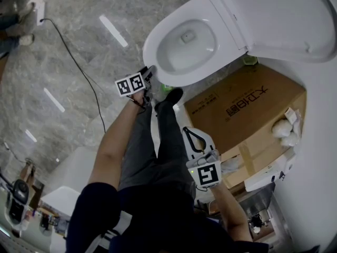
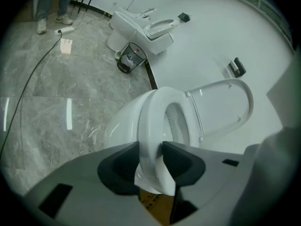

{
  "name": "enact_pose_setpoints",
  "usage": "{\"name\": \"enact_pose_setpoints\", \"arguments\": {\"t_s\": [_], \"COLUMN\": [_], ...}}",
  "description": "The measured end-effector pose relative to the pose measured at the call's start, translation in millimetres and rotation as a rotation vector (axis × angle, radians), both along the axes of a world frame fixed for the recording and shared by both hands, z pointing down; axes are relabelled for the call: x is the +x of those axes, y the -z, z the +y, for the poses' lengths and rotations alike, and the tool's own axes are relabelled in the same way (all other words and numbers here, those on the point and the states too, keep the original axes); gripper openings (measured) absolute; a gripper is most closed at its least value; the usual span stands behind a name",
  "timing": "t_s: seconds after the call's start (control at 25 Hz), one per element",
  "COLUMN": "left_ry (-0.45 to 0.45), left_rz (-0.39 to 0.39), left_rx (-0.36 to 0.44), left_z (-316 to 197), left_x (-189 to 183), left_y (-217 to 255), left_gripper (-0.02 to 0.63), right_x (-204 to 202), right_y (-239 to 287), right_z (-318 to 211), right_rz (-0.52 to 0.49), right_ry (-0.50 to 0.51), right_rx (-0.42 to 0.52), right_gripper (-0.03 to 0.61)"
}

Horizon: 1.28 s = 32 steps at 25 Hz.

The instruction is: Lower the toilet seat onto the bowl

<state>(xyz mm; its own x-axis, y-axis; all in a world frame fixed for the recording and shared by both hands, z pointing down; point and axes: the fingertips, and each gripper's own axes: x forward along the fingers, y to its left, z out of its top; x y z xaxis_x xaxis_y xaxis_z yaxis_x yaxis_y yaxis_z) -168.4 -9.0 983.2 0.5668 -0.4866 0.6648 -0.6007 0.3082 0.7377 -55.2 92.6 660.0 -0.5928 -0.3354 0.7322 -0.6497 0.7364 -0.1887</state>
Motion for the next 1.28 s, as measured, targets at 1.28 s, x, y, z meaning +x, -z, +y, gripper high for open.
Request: {"name": "enact_pose_setpoints", "arguments": {"t_s": [1.28], "left_ry": [-0.031], "left_rz": [-0.291], "left_rx": [0.012], "left_z": [7.9], "left_x": [-27.6], "left_y": [4.6], "left_gripper": [0.128], "right_x": [3.7], "right_y": [3.1], "right_z": [-3.0], "right_rz": [-0.013], "right_ry": [-0.008], "right_rx": [0.005], "right_gripper": [0.02]}}
